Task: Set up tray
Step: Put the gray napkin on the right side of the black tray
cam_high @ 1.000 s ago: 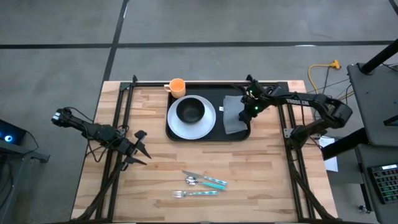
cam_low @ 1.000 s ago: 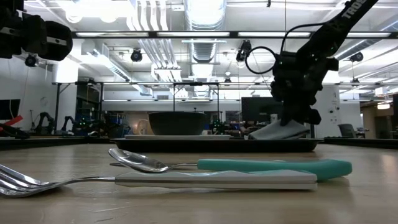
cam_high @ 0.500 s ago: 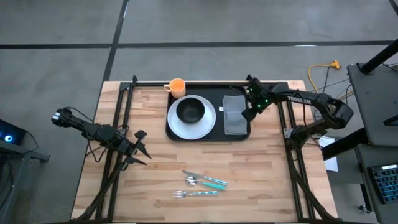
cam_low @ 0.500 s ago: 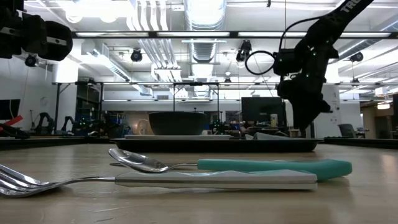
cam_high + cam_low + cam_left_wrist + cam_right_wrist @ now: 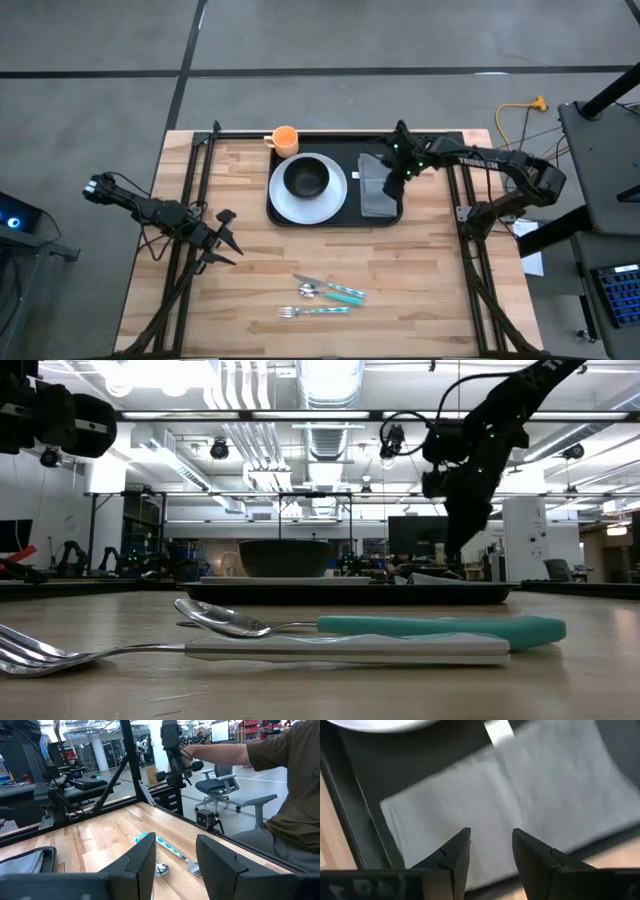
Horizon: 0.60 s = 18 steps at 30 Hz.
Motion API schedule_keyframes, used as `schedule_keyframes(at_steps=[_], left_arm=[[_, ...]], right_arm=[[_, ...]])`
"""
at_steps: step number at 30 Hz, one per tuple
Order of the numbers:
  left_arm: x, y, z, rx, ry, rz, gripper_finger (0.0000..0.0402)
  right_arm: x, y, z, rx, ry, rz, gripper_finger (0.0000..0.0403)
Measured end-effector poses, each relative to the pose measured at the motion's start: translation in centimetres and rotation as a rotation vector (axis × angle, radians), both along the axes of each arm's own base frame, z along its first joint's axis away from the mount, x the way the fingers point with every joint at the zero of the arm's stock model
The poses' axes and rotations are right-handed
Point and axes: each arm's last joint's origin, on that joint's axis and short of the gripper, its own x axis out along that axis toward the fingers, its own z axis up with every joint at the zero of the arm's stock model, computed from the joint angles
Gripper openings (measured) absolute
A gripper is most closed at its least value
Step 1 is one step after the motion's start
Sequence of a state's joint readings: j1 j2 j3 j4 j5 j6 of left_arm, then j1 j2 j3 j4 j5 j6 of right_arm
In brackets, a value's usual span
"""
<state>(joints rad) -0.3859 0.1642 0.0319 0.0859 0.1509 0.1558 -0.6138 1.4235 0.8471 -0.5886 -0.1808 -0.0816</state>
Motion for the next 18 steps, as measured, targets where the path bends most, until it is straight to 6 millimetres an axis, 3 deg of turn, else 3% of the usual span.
schedule_keyframes(at_steps=[7,18], left_arm=[[0.0,0.0,0.0,0.0,0.0,0.0,0.0122],[0.0,0.0,0.0,0.0,0.0,0.0,0.0122]], right_arm=[[2.0,0.5,0.8,-0.138,-0.129,0.107,0.0141],[1.5,0.7,-0.3,-0.114,-0.098,0.069,0.0132]])
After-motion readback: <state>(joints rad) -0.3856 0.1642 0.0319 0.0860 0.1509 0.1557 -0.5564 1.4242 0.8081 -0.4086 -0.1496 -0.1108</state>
